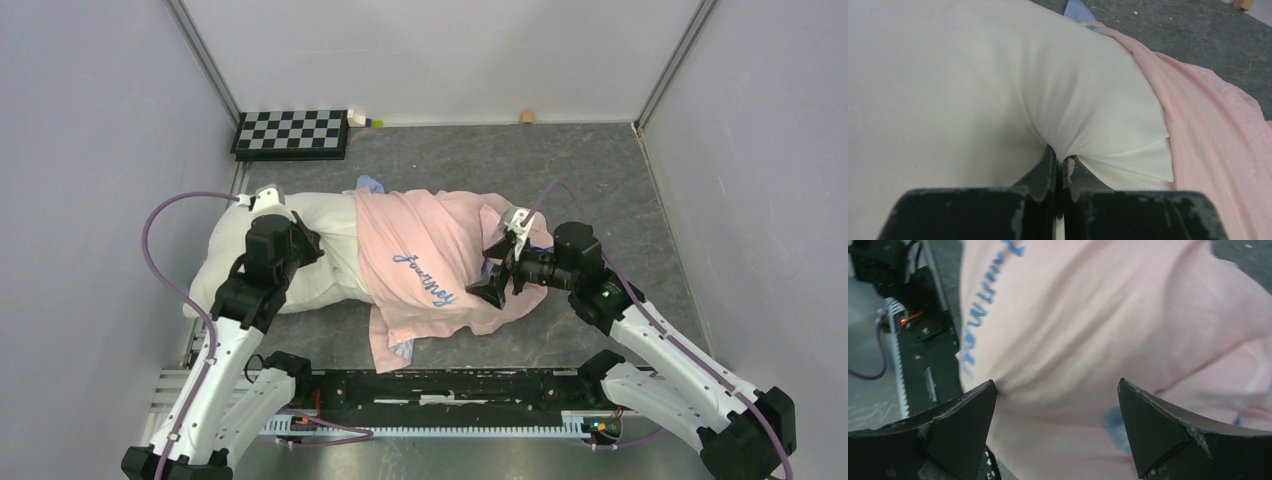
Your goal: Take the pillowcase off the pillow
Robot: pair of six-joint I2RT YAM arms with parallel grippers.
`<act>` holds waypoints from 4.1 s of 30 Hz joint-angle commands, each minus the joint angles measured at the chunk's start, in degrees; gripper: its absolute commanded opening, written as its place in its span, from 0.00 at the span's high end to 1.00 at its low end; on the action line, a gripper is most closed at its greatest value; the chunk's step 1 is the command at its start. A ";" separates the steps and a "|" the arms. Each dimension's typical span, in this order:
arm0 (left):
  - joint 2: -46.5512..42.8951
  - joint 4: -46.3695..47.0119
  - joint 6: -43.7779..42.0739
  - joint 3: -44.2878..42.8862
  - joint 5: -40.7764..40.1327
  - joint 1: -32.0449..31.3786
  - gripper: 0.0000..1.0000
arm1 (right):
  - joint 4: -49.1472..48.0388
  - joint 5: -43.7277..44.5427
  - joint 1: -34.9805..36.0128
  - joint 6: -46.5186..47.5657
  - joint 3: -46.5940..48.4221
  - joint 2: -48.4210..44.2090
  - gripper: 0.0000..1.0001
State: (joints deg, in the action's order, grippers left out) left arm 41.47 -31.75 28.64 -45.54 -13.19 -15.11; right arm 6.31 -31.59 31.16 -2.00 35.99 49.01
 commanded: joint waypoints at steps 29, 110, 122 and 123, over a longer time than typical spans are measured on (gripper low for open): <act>0.32 1.77 0.25 -2.67 -7.03 0.00 0.98 | 13.27 46.24 11.29 -2.97 -0.52 1.46 1.00; 34.34 -4.29 -0.93 -29.62 -8.53 -30.76 0.00 | -5.87 34.78 -6.13 -19.15 19.30 22.32 0.02; 35.11 1.18 3.37 -19.54 -9.62 -30.68 0.00 | -3.70 45.41 -9.60 -39.17 15.50 31.08 0.02; 35.08 1.29 3.65 -19.06 -9.63 -30.68 0.00 | -1.90 46.08 -9.53 -39.61 16.50 32.00 0.02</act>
State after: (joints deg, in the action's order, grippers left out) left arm 78.35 -32.93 29.26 -67.05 -20.88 -45.74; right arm -0.27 8.56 21.85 -34.26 49.67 78.17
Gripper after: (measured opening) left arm 0.994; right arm 0.979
